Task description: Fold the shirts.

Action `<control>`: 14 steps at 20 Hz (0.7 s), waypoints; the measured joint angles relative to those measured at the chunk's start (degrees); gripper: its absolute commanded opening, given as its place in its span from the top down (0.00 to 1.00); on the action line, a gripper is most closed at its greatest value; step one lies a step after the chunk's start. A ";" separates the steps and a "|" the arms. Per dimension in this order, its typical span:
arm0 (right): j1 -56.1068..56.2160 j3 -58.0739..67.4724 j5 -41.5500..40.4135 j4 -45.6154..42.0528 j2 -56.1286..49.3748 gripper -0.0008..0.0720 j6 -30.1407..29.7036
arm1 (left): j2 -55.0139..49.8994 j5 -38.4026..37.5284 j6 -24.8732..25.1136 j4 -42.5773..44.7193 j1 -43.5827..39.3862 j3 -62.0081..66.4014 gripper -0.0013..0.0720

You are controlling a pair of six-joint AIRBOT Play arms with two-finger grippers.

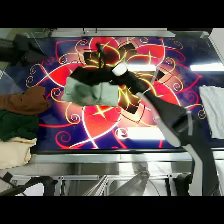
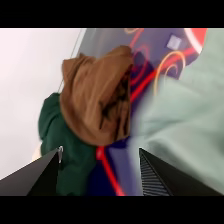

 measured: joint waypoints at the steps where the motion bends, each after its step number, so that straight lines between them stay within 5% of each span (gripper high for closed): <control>1: 1.29 0.00 -3.15 3.65 -1.86 0.25 -2.12 | 1.27 0.13 1.01 -0.04 0.68 -2.25 0.96; 2: 2.14 0.00 -5.38 7.67 -3.10 0.32 -4.94 | 2.36 0.55 2.12 -0.04 1.18 -4.63 0.96; 4: 2.82 0.15 -8.17 16.57 -4.20 0.81 -12.90 | 3.69 1.33 4.13 -0.20 1.77 -8.50 0.96; 5: 2.56 0.26 -8.48 20.37 -3.98 0.82 -17.07 | 3.89 1.84 4.92 -0.20 1.95 -10.05 0.96; 6: 1.92 0.26 -8.22 22.45 -3.37 0.96 -20.02 | 3.89 2.34 5.40 -0.17 2.08 -11.08 0.96; 9: -2.19 0.37 -4.48 21.05 0.74 0.96 -21.57 | 3.41 3.28 6.51 -0.68 2.27 -12.83 0.96; 14: -11.65 0.37 10.54 -5.49 8.90 0.96 -1.07 | 2.73 3.52 8.00 -2.51 2.38 -13.66 0.97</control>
